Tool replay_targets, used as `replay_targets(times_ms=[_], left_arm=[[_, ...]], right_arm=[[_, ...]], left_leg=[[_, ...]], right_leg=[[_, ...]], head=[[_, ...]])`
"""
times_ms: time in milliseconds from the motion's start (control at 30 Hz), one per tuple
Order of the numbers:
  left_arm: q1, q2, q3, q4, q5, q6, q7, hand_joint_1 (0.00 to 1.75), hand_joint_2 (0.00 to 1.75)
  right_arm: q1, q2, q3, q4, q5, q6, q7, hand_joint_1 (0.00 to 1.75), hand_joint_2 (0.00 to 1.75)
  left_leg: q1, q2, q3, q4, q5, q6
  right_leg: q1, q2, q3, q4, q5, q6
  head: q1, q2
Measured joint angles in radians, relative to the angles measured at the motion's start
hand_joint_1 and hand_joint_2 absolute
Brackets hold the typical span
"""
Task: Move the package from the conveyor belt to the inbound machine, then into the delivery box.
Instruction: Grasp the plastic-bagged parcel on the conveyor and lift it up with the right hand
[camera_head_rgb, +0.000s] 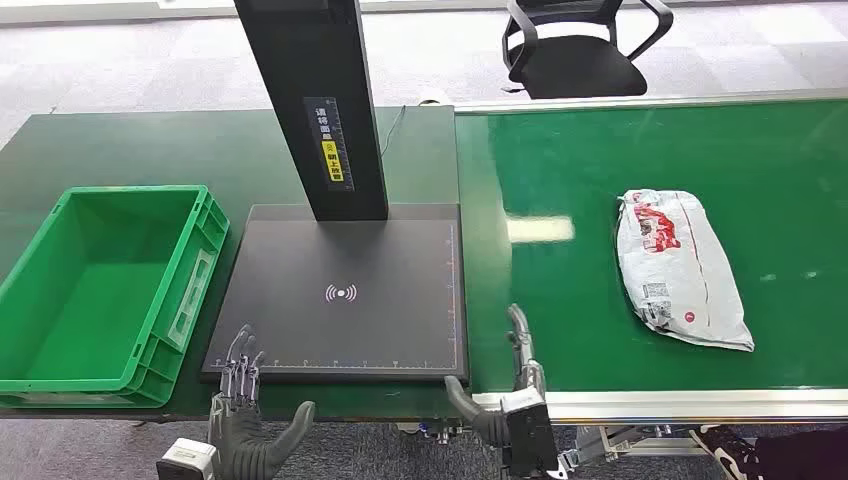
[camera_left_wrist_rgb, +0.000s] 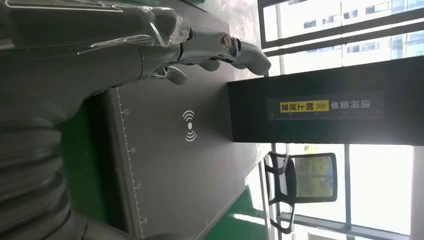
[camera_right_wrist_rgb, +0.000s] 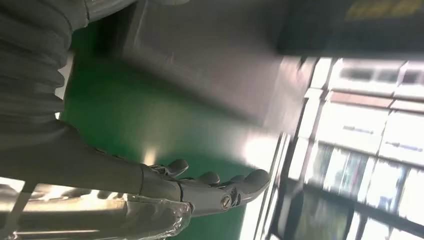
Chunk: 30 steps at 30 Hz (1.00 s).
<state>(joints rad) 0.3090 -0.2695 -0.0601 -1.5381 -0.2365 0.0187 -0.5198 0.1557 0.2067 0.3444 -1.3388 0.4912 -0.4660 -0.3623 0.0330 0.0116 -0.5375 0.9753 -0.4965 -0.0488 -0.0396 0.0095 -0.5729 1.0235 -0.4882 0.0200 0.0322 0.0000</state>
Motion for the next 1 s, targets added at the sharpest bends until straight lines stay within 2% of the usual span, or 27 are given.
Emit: replay_targets(times_ms=[67,133,233,333,467,700,867,1000], left_arm=[[0.000,0.000,0.000,-0.001,0.003,0.000,0.000,0.00,1.75],[0.000,0.000,0.000,-0.002,0.008,0.000,0.000,0.00,1.75],[0.000,0.000,0.002,-0.002,0.014,-0.007,0.002,0.00,1.75],[-0.002,0.000,0.003,-0.002,0.013,-0.017,0.005,0.00,1.75],[-0.004,0.000,0.004,-0.002,0.012,-0.027,0.006,0.00,1.75],[-0.033,0.008,0.007,0.005,0.022,-0.041,-0.001,0.00,1.75],[-0.061,0.010,0.011,0.022,0.032,-0.048,-0.006,0.00,1.75],[-0.079,0.013,0.015,0.035,0.035,-0.053,-0.009,0.00,1.75]], right_arm=[[-0.014,-0.008,-0.013,0.003,0.081,-0.024,0.052,0.00,1.75],[-0.044,-0.024,-0.046,0.013,0.225,-0.048,0.141,0.00,1.75],[-0.102,-0.045,-0.117,0.048,0.423,-0.038,0.260,0.00,1.75],[-0.178,-0.073,-0.211,0.113,0.537,-0.011,0.327,0.00,1.75],[-0.293,-0.132,-0.336,0.224,0.552,0.016,0.330,0.00,1.75],[-0.514,-0.271,-0.525,0.478,0.488,0.112,0.293,0.00,1.75],[-0.644,-0.356,-0.616,0.648,0.472,0.199,0.293,0.00,1.75],[-0.711,-0.400,-0.657,0.751,0.467,0.263,0.295,0.00,1.75]], left_leg=[[0.000,0.000,0.000,0.000,0.000,0.000],[0.000,0.000,0.000,0.001,0.000,0.000],[0.000,0.000,0.000,0.001,0.000,0.000],[0.000,0.000,0.000,0.002,0.000,0.000],[-0.001,0.000,0.000,0.004,0.000,0.001],[-0.002,-0.002,-0.003,0.006,0.001,0.002],[-0.002,-0.003,-0.004,0.007,0.001,0.002],[-0.002,-0.003,-0.004,0.007,0.001,0.002]], right_leg=[[0.000,0.000,0.000,0.000,0.000,0.000],[0.000,0.000,0.000,0.000,0.000,0.000],[-0.001,0.000,0.000,0.000,0.001,0.000],[-0.001,0.000,0.000,0.000,0.001,0.001],[-0.001,0.000,0.000,0.000,0.002,0.002],[-0.002,0.000,0.000,0.000,0.003,0.004],[-0.002,0.000,0.000,0.000,0.004,0.005],[-0.002,0.000,0.000,0.000,0.004,0.005]], head=[[0.000,0.000],[0.000,0.000],[0.000,0.000],[0.000,0.000],[0.000,0.000],[0.000,0.000],[0.000,0.000],[0.000,0.000]])
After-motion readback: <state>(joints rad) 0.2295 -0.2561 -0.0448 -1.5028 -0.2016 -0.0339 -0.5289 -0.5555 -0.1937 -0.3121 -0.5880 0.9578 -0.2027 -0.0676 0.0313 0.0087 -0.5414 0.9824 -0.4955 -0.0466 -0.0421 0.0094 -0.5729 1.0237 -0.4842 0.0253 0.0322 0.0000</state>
